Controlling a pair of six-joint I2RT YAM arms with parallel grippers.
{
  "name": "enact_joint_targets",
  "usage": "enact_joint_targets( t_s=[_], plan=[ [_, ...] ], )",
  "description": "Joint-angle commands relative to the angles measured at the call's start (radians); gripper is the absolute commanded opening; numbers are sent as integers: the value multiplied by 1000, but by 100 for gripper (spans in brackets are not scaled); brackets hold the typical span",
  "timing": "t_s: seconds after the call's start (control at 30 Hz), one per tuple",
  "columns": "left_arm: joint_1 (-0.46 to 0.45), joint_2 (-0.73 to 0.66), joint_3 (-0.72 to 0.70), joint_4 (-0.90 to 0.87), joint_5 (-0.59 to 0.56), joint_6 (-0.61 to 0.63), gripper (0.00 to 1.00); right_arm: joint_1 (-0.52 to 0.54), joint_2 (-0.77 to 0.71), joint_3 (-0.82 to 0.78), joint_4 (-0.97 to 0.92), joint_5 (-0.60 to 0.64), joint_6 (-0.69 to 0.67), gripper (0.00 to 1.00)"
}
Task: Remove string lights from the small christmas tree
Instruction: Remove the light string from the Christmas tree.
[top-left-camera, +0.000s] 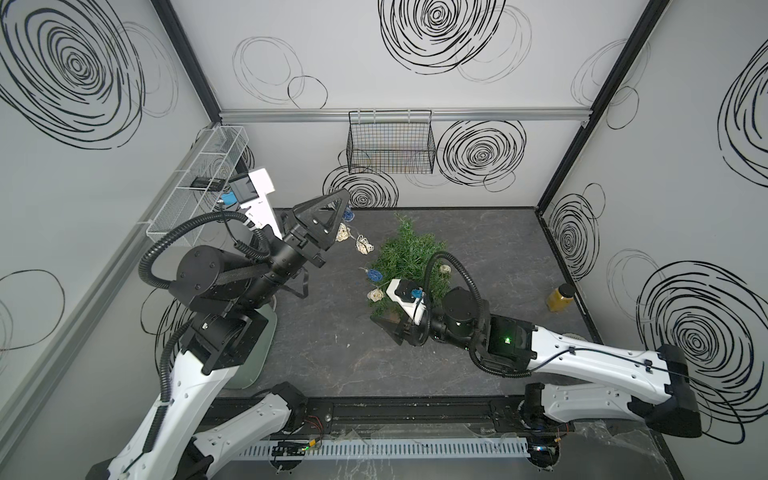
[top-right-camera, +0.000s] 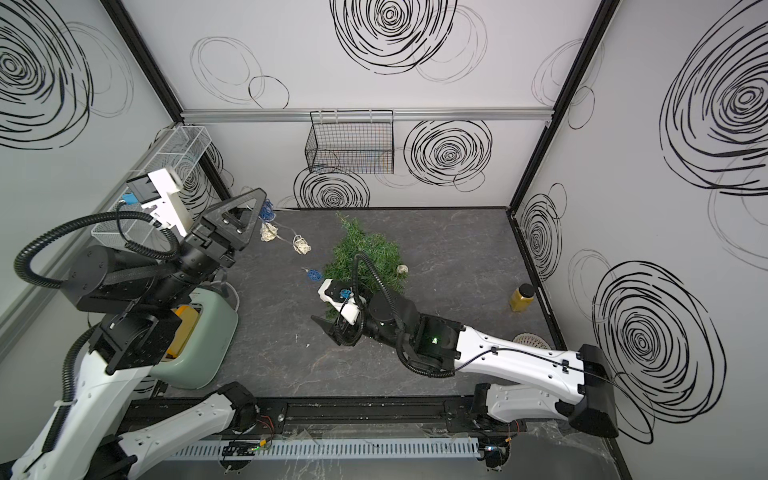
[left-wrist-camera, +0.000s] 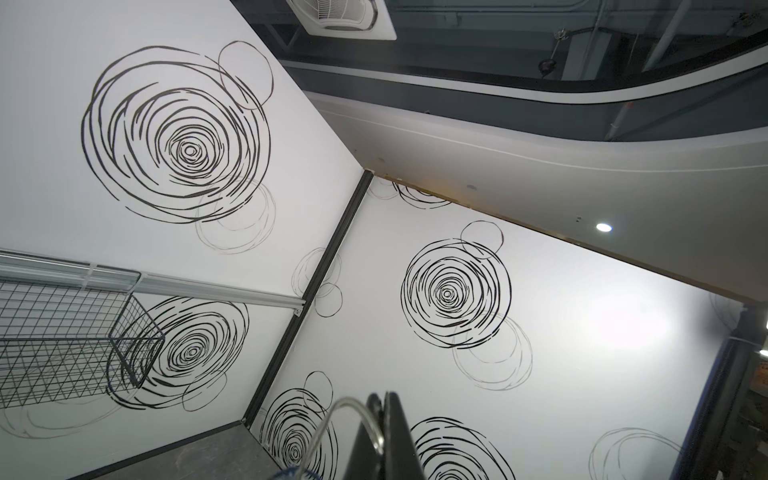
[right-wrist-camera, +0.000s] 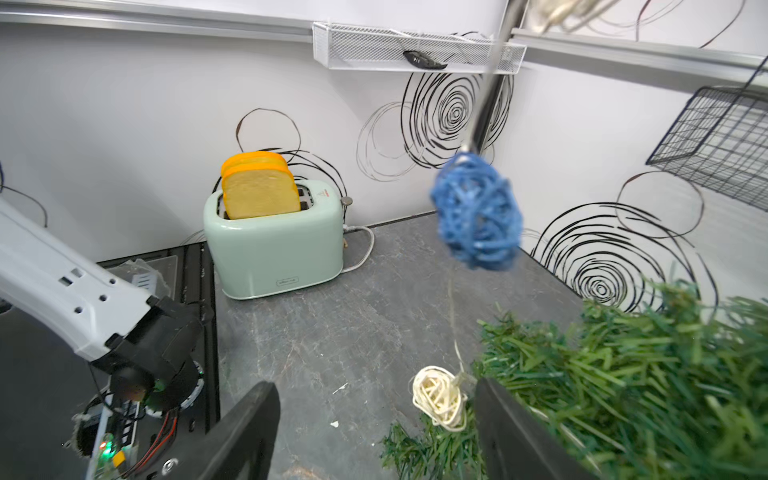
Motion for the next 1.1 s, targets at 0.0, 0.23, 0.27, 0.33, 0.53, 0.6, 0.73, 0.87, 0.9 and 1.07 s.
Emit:
enact_joint_targets(
  t_s=[0.0,0.23,0.27,0.33,0.53,0.6,0.73,0.87,0.9,1.07],
  plan=[
    [-8,-8,7,82,27,-39,0,-5,-43,-26,158,50,-44,79],
    [-10,-11,6,81,27,-33,0,-68,-26,22,214,-174,-55,80],
    [-10,-12,5,80,26,-31,0,-67,-14,34,217,-194,-63,80],
    [-10,-12,2,83,26,-30,0,-67,7,53,230,-210,-70,81],
    [-10,-11,5,80,30,-27,0,-81,64,118,267,-266,-75,79],
    [-10,-11,5,77,29,-23,0,-88,91,146,259,-277,-68,76],
    [-10,-16,3,72,26,-12,0,-106,127,175,254,-284,-44,71],
    [-10,-16,5,67,29,-7,0,-125,149,191,251,-287,-25,65],
    [-10,-16,3,70,30,-7,0,-127,153,198,245,-284,-24,63],
    [-10,-16,8,70,32,-3,0,-131,162,214,238,-284,-21,43]
  ],
)
